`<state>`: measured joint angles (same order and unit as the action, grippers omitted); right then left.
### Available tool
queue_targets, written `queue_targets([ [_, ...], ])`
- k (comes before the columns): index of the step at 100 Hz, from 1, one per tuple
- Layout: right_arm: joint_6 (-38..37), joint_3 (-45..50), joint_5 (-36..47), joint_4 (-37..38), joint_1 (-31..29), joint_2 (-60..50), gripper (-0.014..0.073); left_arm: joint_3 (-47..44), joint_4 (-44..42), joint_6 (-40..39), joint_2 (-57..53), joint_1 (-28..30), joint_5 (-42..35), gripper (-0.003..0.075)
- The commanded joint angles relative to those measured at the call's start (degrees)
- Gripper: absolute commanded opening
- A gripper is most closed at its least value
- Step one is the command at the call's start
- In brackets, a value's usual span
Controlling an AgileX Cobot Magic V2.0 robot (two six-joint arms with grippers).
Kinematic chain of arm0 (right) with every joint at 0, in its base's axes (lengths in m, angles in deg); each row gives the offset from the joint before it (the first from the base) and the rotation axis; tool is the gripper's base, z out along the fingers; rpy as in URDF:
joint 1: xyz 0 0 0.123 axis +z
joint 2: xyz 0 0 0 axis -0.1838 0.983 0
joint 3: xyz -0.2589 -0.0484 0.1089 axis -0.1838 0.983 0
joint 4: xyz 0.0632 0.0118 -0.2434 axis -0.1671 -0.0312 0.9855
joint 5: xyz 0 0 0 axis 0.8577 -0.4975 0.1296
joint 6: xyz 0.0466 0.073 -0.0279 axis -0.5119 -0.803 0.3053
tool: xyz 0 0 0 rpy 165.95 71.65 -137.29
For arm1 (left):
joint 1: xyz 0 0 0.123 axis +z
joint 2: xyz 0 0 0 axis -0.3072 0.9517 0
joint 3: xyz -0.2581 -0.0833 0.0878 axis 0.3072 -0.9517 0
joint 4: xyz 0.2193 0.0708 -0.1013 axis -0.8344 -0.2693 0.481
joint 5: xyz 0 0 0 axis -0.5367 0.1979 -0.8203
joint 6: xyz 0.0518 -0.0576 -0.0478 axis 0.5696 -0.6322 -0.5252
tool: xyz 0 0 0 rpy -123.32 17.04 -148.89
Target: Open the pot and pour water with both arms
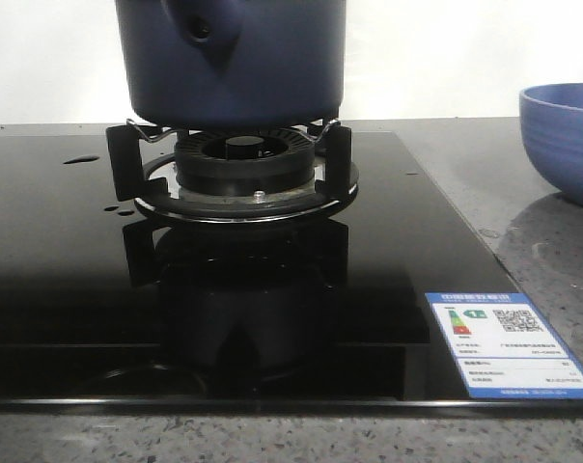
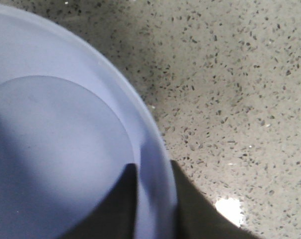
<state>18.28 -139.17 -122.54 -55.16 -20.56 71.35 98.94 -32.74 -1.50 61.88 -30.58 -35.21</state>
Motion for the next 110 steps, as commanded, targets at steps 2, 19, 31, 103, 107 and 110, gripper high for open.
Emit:
queue_targets([
  [2, -0.14, -2.02, 1.72, -0.23, -0.38, -1.74, -0.0072, 2.46, 1.2, 0.15, -2.2, 0.22, -5.06, 0.0327],
  [19, -0.14, -4.82, -1.01, -1.79, -0.38, -2.3, -0.0072, 2.46, -0.46, 0.15, -2.2, 0.22, -5.16, 0.0327],
  [31, -0.14, -9.54, -4.28, -3.22, 0.79, -2.3, -0.0066, 2.46, -1.02, 0.15, -2.2, 0.22, -5.16, 0.0327],
  [103, -1.4, -48.98, -13.82, -10.03, 19.41, 9.82, -0.0063, 2.46, -0.84, 0.15, -2.2, 6.49, -4.71, 0.0327],
  [107, -1.4, -51.39, -14.19, -10.49, 20.25, 10.83, -0.0063, 2.46, -0.84, 0.15, -2.2, 6.49, -4.71, 0.0327],
  [110, -1.4, -52.92, -14.3, -11.13, 21.12, 11.92, -0.0063, 2.46, -0.84, 0.15, -2.2, 6.49, -4.71, 0.0327],
])
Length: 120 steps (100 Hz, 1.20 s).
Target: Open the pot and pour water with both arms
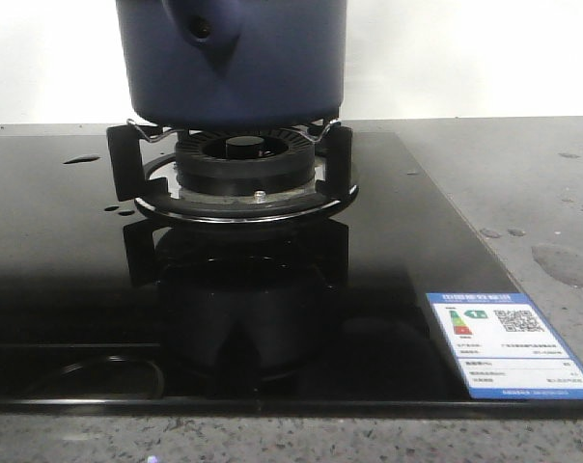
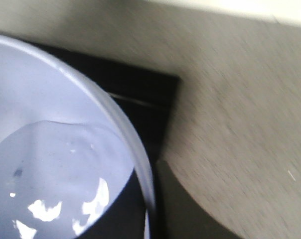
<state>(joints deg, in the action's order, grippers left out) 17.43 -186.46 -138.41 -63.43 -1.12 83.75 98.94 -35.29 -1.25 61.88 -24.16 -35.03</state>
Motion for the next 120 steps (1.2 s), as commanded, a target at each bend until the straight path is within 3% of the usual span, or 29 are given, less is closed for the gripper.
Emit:
queue_targets([
  [1, -0.55, -6.35, 1.42, -2.99, 1.85, -0.24, -0.0063, 2.46, 1.72, -0.09, -2.2, 0.07, -4.89, 0.0327],
  [35, -0.55, -14.13, 6.21, -7.66, 8.13, 7.76, -0.0063, 2.46, 1.72, -0.09, -2.2, 0.07, -5.1, 0.0327],
  [82, 4.18, -13.68, 21.6, -3.76, 11.87, 8.96, -0.0052, 2.46, 1.72, -0.09, -2.2, 0.07, -5.35, 0.0327],
  [103, 6.77, -7.86, 30.03, -3.64, 12.69, 6.52, -0.0052, 2.46, 1.72, -0.09, -2.2, 0.07, -5.35, 0.0327],
  [120, 9.2, 4.97, 42.55, -3.39, 13.85, 1.57, -0.0052, 2.46, 1.72, -0.09, -2.2, 0.07, -5.35, 0.0327],
])
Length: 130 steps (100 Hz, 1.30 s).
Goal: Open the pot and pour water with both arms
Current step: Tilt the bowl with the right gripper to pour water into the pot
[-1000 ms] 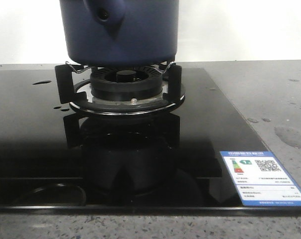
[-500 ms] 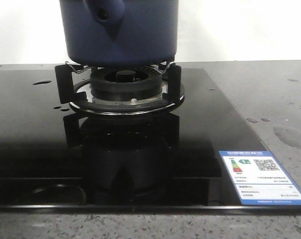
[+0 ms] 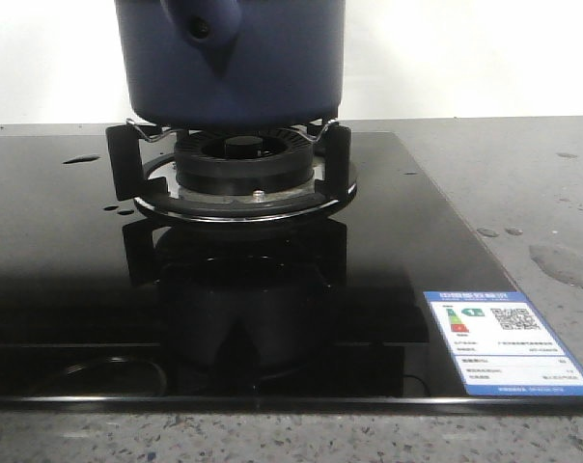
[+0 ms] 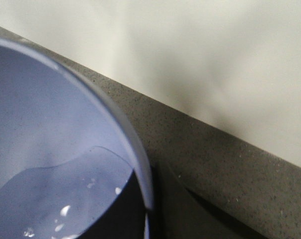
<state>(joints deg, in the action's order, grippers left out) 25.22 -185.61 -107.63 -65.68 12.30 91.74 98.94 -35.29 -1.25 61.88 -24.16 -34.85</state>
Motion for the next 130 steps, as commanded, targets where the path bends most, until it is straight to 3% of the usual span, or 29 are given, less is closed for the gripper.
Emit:
queue_targets([
  [1, 1.38, 4.76, 13.29, -1.14, 0.58, -6.66, -0.0052, 2.46, 1.72, -0.09, -2.2, 0.07, -5.53, 0.0327],
  [17, 2.52, 19.28, 30.22, -1.14, 1.66, -12.34, -0.0053, 2.46, 1.72, -0.09, -2.2, 0.07, -5.53, 0.0327],
  [31, 4.97, 28.11, 40.23, -0.61, 3.14, -15.27, -0.0053, 2.46, 1.72, -0.09, -2.2, 0.07, -5.53, 0.0327],
  [63, 4.97, 40.22, 61.44, -0.13, 5.81, -16.77, -0.0053, 2.46, 1.72, -0.09, -2.2, 0.07, -5.53, 0.0327],
  [92, 4.88, 45.92, 77.21, 0.0, 7.65, -16.88, -0.0057, 2.46, 1.72, -0.09, -2.2, 0.07, -5.41, 0.0327],
  [130, 4.88, 46.04, 89.36, 3.91, 8.16, -16.88, -0.0057, 2.46, 1.72, -0.09, -2.2, 0.07, -5.28, 0.0327],
])
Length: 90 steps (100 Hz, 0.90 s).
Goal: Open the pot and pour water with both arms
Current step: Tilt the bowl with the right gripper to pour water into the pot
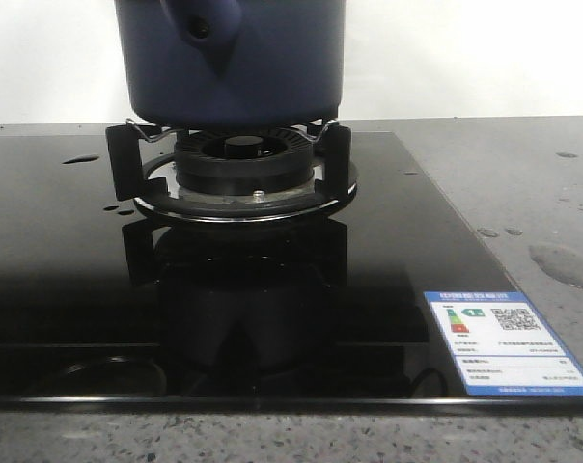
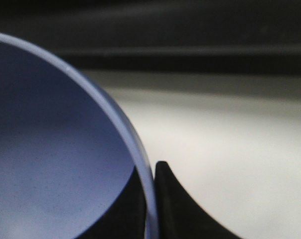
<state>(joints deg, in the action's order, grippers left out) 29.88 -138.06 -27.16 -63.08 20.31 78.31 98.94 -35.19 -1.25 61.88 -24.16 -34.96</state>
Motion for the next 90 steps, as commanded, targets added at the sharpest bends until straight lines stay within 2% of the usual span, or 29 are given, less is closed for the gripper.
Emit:
queue_targets([
  [1, 0.22, -1.51, 9.16, 1.31, 0.16, -3.45, -0.0057, 2.46, 1.61, -0.09, -2.2, 0.07, -5.17, 0.0327],
  [21, 0.22, -1.51, 13.97, 2.03, 0.16, -3.45, -0.0057, 2.46, 1.61, -0.09, -2.2, 0.07, -5.17, 0.0327],
  [90, 0.22, -1.63, 15.07, 2.3, 0.16, -3.45, -0.0057, 2.46, 1.61, -0.09, -2.2, 0.07, -5.17, 0.0327],
])
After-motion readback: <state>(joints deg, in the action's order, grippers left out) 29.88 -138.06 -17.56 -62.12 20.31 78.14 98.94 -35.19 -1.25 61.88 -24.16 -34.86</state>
